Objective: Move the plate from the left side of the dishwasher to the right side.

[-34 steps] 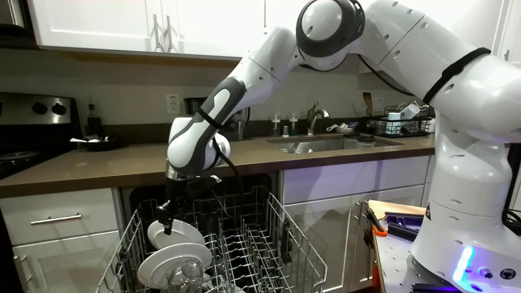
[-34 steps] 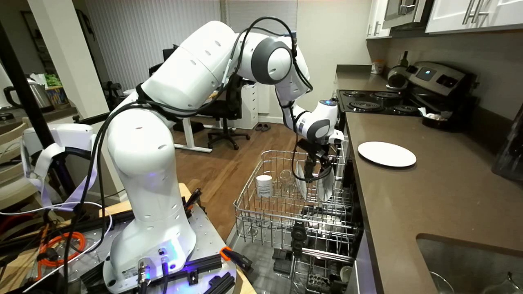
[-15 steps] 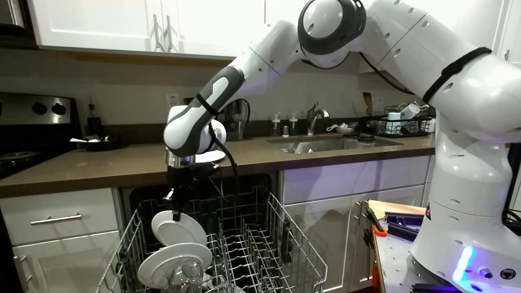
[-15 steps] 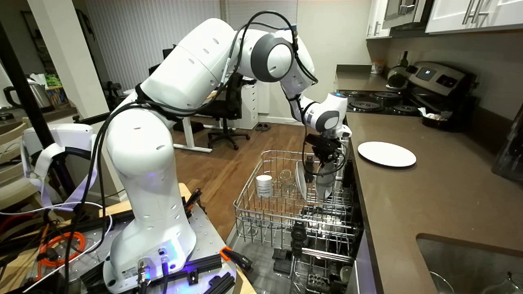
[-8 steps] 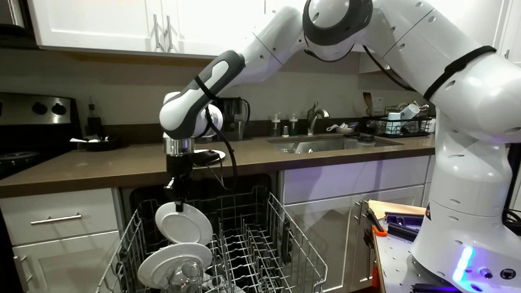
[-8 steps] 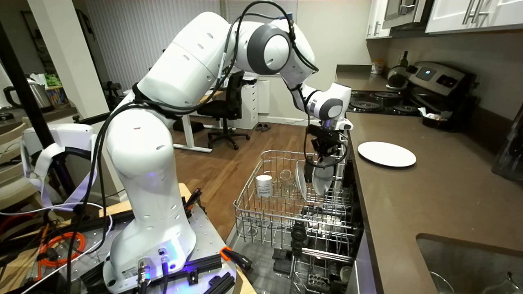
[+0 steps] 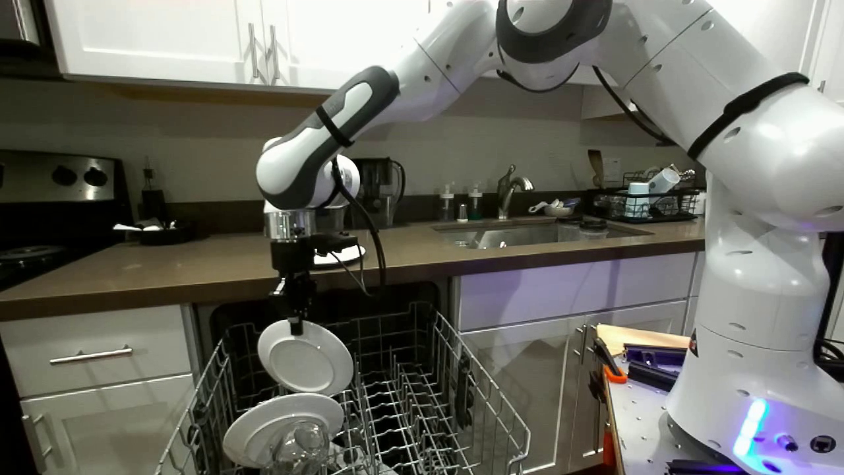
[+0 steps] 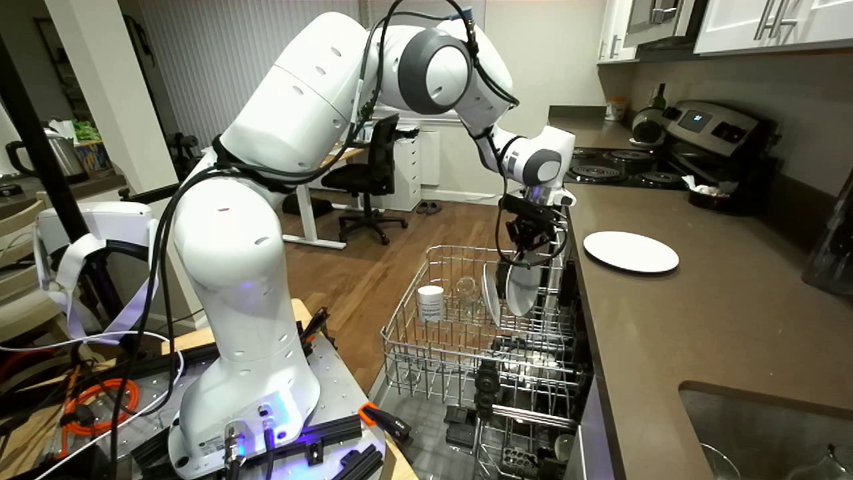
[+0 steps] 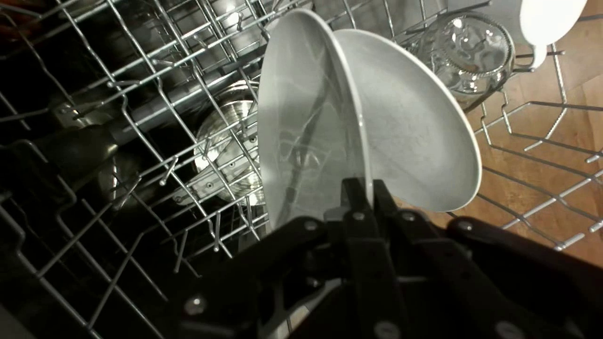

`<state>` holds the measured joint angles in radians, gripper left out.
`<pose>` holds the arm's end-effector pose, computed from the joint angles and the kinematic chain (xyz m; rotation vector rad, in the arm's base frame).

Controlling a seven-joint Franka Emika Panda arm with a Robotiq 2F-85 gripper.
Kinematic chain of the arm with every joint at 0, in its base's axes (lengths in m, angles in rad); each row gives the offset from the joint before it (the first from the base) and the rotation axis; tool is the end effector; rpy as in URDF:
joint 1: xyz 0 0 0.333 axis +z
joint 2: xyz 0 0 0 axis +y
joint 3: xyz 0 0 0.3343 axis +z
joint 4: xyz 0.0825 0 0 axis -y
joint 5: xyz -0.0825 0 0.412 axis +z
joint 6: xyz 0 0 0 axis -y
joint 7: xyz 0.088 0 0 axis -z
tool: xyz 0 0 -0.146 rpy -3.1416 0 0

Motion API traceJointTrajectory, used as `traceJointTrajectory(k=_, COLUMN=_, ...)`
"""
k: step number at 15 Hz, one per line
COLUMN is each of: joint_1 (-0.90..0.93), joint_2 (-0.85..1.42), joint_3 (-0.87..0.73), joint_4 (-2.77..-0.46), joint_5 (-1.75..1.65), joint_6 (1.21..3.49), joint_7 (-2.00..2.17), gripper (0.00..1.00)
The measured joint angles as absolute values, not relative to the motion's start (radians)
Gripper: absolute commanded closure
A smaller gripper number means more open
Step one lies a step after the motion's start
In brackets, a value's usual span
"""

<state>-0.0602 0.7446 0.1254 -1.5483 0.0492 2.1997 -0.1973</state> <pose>0.7247 0.0411 0.1628 -2.9935 -0.3043 0.1207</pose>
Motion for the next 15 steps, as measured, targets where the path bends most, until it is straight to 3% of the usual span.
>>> traceJointTrajectory(k=15, joint_1=-0.059, joint_2=0.638, joint_3=0.103, joint_4=-1.586, joint_5=0.046, joint_6=2.054, joint_7=-0.285, gripper=0.98)
